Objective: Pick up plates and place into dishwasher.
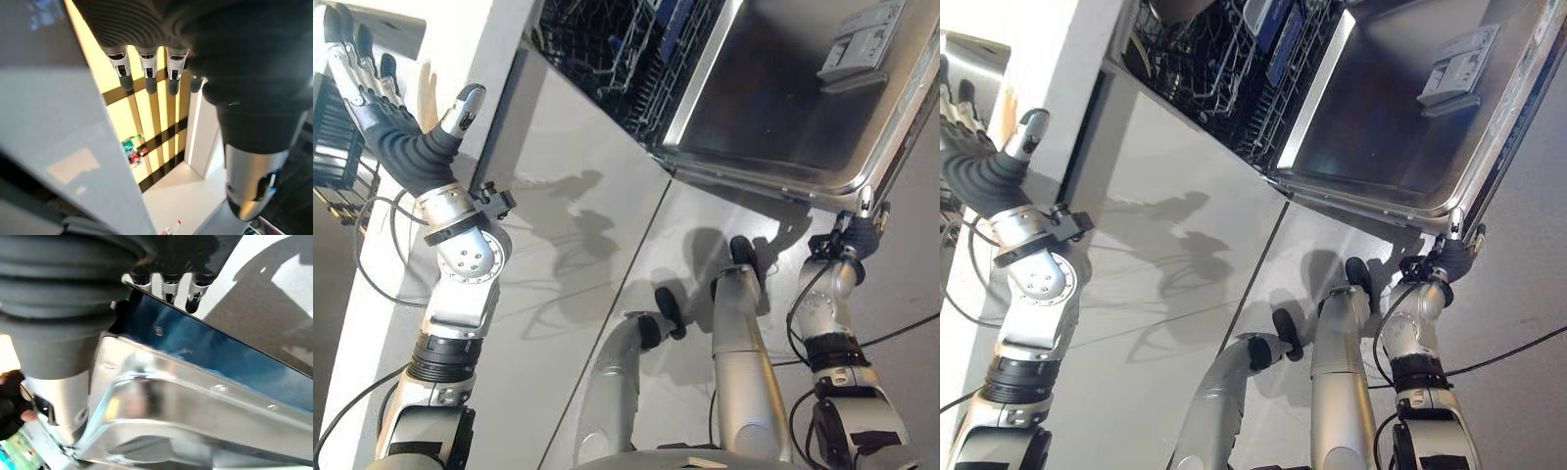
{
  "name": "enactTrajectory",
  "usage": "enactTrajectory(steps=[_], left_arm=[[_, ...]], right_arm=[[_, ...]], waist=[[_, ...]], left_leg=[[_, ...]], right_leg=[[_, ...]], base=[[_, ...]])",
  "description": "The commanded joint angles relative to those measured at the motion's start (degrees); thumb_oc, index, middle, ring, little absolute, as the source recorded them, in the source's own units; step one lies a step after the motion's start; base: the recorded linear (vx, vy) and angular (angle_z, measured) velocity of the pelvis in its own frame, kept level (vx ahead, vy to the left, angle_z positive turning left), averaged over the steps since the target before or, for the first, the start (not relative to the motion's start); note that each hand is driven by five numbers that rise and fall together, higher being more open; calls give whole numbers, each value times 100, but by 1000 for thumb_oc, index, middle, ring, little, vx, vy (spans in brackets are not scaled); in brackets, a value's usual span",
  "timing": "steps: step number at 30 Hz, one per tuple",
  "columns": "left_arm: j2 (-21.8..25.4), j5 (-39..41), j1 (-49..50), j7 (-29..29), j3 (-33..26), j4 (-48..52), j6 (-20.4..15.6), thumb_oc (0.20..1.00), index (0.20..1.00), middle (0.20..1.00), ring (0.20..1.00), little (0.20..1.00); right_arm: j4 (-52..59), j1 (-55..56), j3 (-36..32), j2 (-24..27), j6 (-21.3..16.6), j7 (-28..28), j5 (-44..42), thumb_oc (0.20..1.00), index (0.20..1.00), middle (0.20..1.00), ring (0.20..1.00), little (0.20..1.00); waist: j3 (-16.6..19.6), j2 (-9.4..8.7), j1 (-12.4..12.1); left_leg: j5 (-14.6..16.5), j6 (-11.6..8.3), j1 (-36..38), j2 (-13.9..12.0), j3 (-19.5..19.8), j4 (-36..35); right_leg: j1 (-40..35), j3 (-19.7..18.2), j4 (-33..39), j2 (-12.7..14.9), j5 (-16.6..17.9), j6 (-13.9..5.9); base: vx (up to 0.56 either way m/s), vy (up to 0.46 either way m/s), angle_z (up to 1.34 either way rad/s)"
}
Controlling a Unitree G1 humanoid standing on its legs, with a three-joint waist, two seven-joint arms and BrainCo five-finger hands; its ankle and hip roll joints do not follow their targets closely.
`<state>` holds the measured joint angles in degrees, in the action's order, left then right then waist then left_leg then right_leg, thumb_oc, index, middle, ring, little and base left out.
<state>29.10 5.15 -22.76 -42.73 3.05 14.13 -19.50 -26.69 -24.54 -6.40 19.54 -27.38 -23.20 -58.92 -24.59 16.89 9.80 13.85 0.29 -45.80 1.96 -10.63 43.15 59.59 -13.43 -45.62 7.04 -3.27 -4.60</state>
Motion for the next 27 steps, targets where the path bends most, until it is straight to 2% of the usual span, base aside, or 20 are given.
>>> enactTrajectory(steps=[1,5,7,8,10,13,19,27], left_arm=[[-376,74,383,170,479,-565,252,1000,1000,1000,1000,1000],[-351,59,426,140,432,-544,134,1000,1000,1000,1000,1000],[-352,70,450,162,388,-550,71,1000,1000,1000,1000,1000],[-358,73,461,195,357,-541,38,1000,1000,1000,1000,1000],[-312,113,452,241,312,-504,51,1000,1000,1000,1000,1000],[-208,205,409,335,236,-498,93,1000,1000,1000,1000,1000],[-58,311,366,430,103,-585,105,1000,1000,1000,1000,1000],[237,537,352,554,-103,-731,82,1000,1000,1000,1000,1000]], right_arm=[[672,-731,256,361,63,915,223,1000,1000,1000,1000,1000],[1272,-1057,529,535,438,1762,223,1000,1000,1000,1000,1000],[1458,-1085,676,554,712,2135,195,1000,1000,1000,1000,1000],[1649,-1127,832,566,976,2457,138,1000,1000,1000,1000,1000],[1909,-1174,1030,630,1281,2693,259,1000,1000,1000,1000,1000],[2213,-1262,1239,704,1440,2890,222,1000,1000,1000,1000,1000],[2597,-1300,1351,632,1338,2957,342,1000,1000,1000,1000,1000],[2914,-1423,1340,526,875,3017,496,1000,1000,1000,1000,1000]], waist=[[-520,230,179],[-520,212,92],[-520,182,68],[-520,152,32],[-520,87,-20],[-520,-42,-112],[-520,-287,-308],[-520,-679,-612]], left_leg=[[354,204,-467,99,75,1141],[256,166,-631,133,171,1071],[206,151,-654,149,207,1022],[171,138,-662,161,239,993],[129,127,-675,169,299,962],[79,117,-647,188,395,911],[-41,144,-431,294,625,648],[-7,225,-22,381,874,508]], right_leg=[[42,25,-412,-108,-235,359],[164,66,-358,-133,-172,345],[159,89,-307,-143,-140,340],[141,98,-279,-152,-120,336],[103,126,-235,-155,-97,331],[-9,195,-156,-164,-56,326],[-377,355,99,-162,33,296],[-1056,607,551,-130,182,243]], base=[[-126,-62,4],[-43,-12,-16],[-25,21,16],[-20,24,22],[-12,0,-15],[-15,-5,-34],[-4,3,19],[26,17,10]])
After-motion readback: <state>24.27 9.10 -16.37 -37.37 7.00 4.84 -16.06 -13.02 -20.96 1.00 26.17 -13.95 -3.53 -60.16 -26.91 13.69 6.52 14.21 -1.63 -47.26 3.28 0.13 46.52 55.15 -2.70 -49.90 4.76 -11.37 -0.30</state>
